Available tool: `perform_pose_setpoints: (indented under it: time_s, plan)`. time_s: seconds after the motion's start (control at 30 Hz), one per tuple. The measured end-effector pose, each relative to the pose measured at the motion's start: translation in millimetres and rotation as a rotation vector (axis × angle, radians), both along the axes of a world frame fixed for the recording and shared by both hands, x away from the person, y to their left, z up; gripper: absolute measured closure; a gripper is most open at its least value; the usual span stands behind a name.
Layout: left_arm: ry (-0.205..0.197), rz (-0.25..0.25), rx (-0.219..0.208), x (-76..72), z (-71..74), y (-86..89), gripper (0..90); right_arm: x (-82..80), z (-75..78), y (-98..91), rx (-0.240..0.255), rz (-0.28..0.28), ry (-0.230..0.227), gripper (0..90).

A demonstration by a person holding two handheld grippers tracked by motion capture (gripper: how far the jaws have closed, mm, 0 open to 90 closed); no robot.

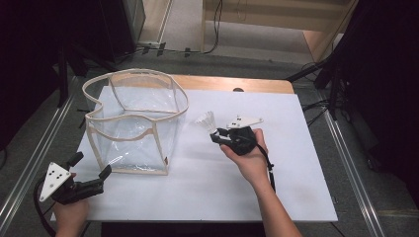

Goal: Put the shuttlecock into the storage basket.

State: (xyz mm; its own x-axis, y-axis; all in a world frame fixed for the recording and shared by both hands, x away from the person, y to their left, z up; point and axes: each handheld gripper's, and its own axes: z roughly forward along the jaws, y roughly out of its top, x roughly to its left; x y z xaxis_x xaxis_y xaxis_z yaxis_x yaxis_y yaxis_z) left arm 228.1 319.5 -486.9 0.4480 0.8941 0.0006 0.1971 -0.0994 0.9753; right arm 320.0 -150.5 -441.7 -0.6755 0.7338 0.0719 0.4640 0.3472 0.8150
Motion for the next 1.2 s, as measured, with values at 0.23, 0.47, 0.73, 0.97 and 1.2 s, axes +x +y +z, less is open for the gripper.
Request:
perform_pose_setpoints:
  time_s: [0.23,0.47,0.73,0.97,1.2]
  plan:
    - [0.000,0.000,-0.003,0.1,0.0,0.4,0.0,-1.9,2.8,3.6,0.028,0.000,-0.009,62.7]
    - [0.002,0.000,-0.008,0.1,0.0,0.7,0.0,-4.0,7.5,5.4,0.048,0.001,-0.022,62.7]
    - [0.003,-0.002,-0.009,0.0,0.2,1.5,0.0,-6.7,14.4,5.5,0.072,-0.008,-0.035,62.8]
    - [0.003,-0.003,-0.010,0.0,0.1,1.2,0.0,-9.3,24.1,5.1,0.087,-0.010,-0.055,62.8]
    - [0.003,-0.004,-0.009,0.0,0.2,1.6,0.0,-10.2,28.1,9.3,0.092,-0.010,-0.073,62.8]
